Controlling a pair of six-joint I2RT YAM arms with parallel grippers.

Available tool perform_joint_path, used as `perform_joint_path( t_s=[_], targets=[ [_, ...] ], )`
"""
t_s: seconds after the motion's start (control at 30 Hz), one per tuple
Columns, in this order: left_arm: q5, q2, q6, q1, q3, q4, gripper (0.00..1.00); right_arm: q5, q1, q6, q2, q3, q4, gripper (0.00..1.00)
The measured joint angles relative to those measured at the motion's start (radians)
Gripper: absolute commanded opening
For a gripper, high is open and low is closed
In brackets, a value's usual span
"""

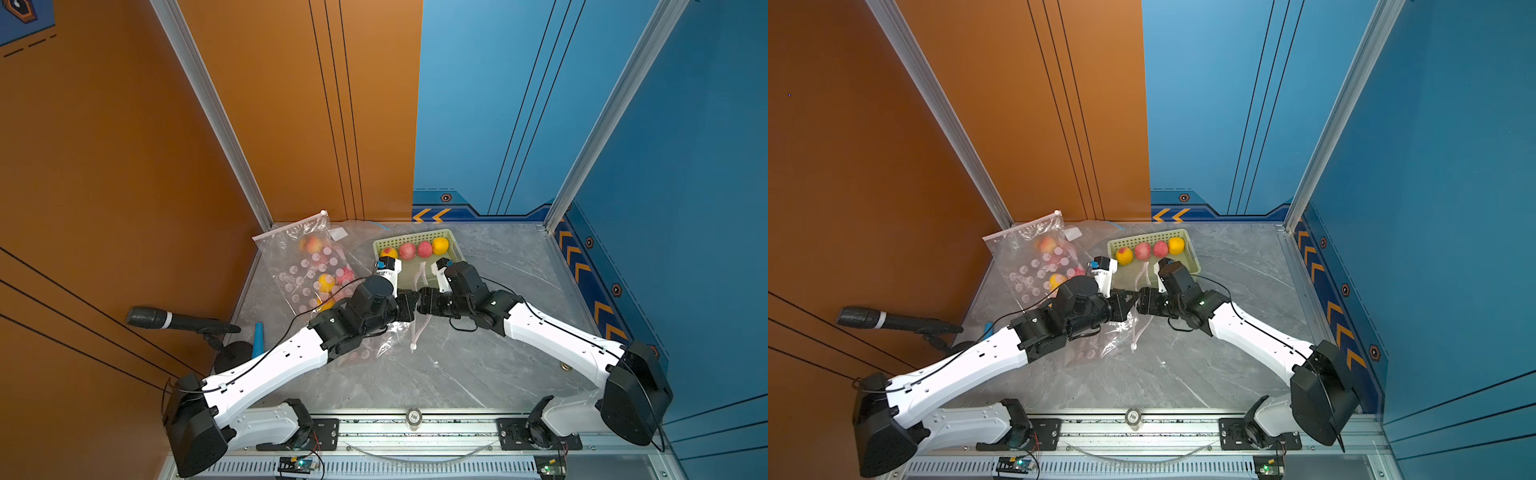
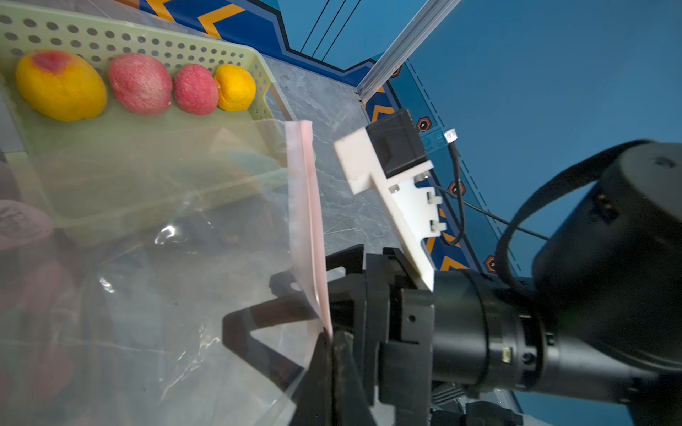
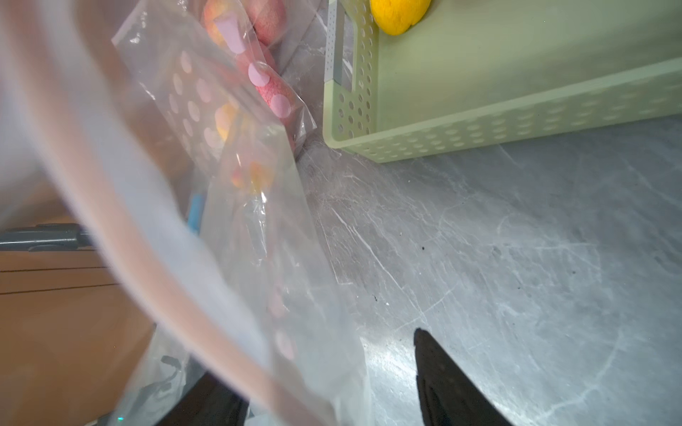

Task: Place the peach in a zip-top bag and seal the zipper
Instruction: Open the zipper of the food storage bag at the center of the board.

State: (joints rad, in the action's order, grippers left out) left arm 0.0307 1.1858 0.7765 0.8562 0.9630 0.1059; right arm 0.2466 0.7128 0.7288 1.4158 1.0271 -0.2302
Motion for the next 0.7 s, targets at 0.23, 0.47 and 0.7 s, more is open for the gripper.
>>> perform_joint_path(
  t_s=[0.23, 0.47, 0.7],
  targets=[
    [-0.040, 0.003, 0.043, -0.042, -0.006, -0.006, 0.00, 0.029, -0.026, -0.024, 0.064, 0.000, 0.076, 0.73],
    [-0.026, -0.082, 0.063, -0.081, -0.073, -0.012, 0.00, -0.044, -0.043, -0.058, 0.197, 0.037, -0.007, 0.68],
    [0.049, -0.153, 0.066, -0.145, -0.115, 0.012, 0.00, -0.075, -0.043, -0.112, 0.269, 0.099, -0.106, 0.68]
  ],
)
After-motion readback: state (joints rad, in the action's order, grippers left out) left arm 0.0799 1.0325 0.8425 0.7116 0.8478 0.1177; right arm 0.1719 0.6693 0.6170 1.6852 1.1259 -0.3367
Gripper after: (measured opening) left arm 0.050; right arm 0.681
